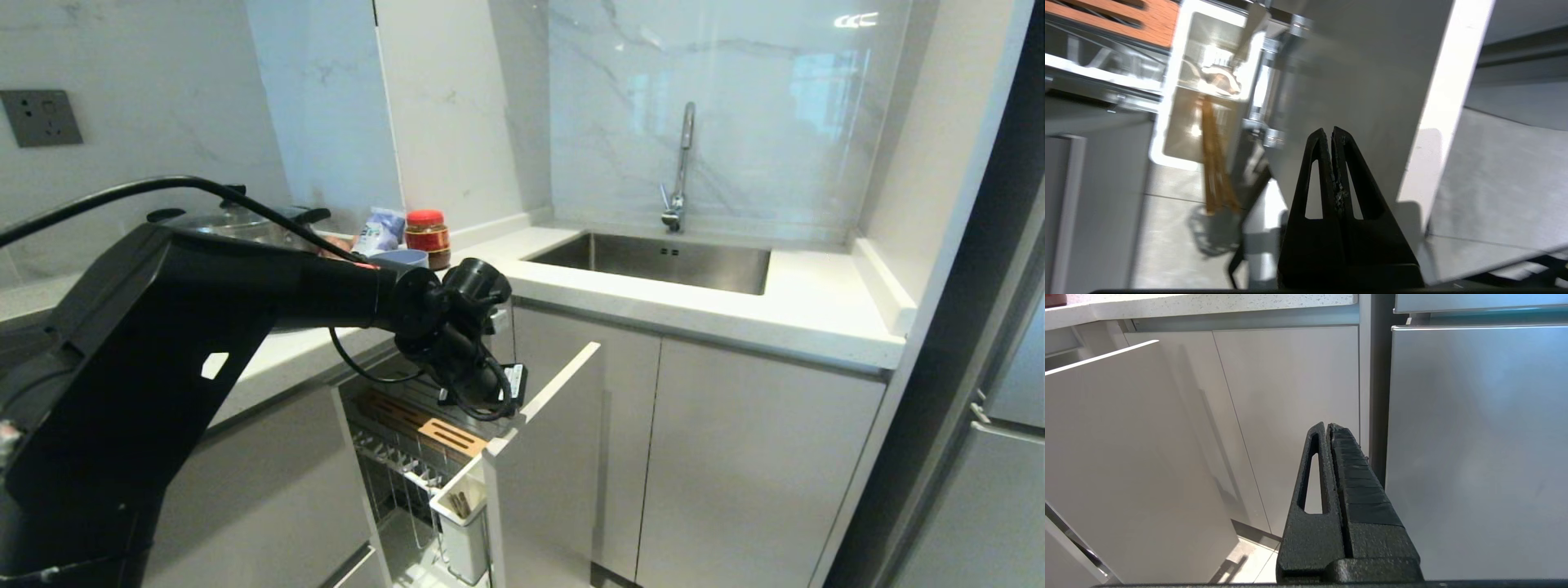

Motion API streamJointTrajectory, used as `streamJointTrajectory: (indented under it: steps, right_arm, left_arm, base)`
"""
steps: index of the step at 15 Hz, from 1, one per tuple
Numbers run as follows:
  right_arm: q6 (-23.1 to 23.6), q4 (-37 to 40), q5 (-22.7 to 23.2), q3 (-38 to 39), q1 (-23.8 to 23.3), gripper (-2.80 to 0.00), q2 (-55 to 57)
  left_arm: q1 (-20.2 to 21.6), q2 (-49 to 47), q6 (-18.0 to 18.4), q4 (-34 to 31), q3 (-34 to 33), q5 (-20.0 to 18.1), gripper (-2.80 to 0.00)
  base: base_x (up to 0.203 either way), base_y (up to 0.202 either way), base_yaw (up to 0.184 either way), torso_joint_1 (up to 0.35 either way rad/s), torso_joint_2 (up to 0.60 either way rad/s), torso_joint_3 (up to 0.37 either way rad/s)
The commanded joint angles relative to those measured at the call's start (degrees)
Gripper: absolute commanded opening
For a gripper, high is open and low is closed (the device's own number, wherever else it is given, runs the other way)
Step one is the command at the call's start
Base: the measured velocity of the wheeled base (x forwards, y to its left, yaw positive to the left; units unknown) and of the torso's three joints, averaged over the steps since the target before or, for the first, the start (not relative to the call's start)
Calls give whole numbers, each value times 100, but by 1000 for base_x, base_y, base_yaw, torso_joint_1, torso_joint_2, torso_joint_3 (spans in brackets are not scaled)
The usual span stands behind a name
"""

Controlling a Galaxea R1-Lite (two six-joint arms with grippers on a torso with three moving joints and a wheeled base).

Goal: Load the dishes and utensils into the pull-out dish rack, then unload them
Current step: Open the cupboard

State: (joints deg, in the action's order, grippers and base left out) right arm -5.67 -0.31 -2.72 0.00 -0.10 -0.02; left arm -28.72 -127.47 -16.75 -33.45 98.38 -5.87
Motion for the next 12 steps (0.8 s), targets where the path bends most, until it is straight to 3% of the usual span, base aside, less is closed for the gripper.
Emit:
streamJointTrajectory:
  steps: [1,4,7,10,12]
  right_arm:
    - [-4,-4,-1,0,1,-280,-23]
    - [-4,-4,-1,0,1,-280,-20]
    - [-4,-4,-1,0,1,-280,-24]
    - [-4,-4,-1,0,1,-280,-24]
    - [-4,-4,-1,0,1,-280,-24]
  left_arm:
    - [-129,38,-169,-12,-2,-206,-280]
    - [-318,40,-462,-17,-12,-593,-280]
    - [-511,32,-831,9,-6,-762,-280]
    - [-694,3,-964,5,-33,-940,-280]
    - [-843,3,-1343,62,-48,-1002,-280]
  base:
    - [0,0,0,0,0,0]
    - [0,0,0,0,0,0]
    - [0,0,0,0,0,0]
    - [0,0,0,0,0,0]
    - [0,0,0,0,0,0]
